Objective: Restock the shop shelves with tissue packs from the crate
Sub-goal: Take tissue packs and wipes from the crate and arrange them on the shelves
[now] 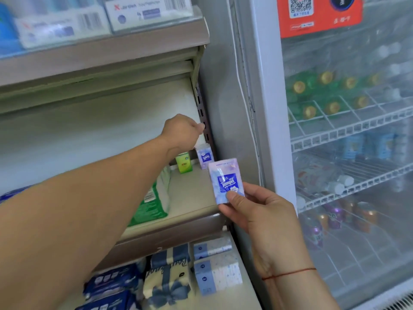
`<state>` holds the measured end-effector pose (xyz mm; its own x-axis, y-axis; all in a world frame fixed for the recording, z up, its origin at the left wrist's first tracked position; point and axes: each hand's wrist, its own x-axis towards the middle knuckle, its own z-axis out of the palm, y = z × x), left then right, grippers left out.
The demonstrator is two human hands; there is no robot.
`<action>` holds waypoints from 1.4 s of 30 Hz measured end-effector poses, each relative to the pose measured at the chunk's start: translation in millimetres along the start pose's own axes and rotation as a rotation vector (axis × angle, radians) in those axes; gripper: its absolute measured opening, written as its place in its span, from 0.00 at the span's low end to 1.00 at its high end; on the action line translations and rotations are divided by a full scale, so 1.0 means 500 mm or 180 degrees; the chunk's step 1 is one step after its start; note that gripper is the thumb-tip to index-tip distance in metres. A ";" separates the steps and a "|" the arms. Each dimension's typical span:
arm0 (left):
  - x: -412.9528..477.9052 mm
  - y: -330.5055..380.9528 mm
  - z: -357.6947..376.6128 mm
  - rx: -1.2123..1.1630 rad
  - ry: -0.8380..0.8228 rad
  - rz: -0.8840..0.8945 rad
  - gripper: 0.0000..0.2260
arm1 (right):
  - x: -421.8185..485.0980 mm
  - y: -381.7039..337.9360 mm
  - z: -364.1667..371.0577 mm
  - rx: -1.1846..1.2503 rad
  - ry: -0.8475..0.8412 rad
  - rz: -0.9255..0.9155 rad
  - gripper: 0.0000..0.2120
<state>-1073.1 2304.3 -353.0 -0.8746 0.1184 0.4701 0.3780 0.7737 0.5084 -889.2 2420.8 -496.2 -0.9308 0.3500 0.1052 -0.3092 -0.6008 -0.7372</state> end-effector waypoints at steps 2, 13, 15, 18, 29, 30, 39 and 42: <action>-0.095 0.029 -0.051 -0.0725 -0.0346 -0.0060 0.16 | -0.031 0.005 -0.001 0.0051 -0.0012 0.0063 0.11; -0.438 0.063 -0.193 -0.0416 -0.1251 0.0450 0.06 | -0.182 -0.006 -0.001 -0.0217 -0.0358 -0.0013 0.12; -0.445 0.059 -0.200 -0.0456 -0.1357 0.0348 0.07 | -0.192 -0.008 -0.006 -0.0336 -0.0397 -0.0099 0.12; -0.438 0.054 -0.204 -0.0436 -0.1745 0.0238 0.08 | -0.192 -0.009 -0.018 -0.0408 -0.0400 -0.0168 0.14; -0.243 0.017 -0.131 -0.0383 -0.1236 0.0113 0.06 | -0.127 0.011 -0.050 -0.0211 0.0242 -0.0197 0.11; -0.207 0.006 -0.117 -0.0284 -0.1074 0.0054 0.06 | -0.121 0.016 -0.051 -0.0190 0.0238 -0.0131 0.10; -0.007 -0.068 0.089 0.0513 -0.0104 0.0015 0.13 | -0.053 0.039 -0.043 -0.0143 0.0180 0.0084 0.10; 0.029 -0.092 0.136 0.0529 0.0088 -0.0299 0.15 | -0.033 0.046 -0.037 -0.0052 0.0175 0.0107 0.09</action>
<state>-1123.5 2312.9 -418.5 -0.8942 0.0255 0.4469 0.2378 0.8730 0.4259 -877.2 2414.7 -527.4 -0.9284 0.3691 0.0437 -0.2743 -0.6012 -0.7505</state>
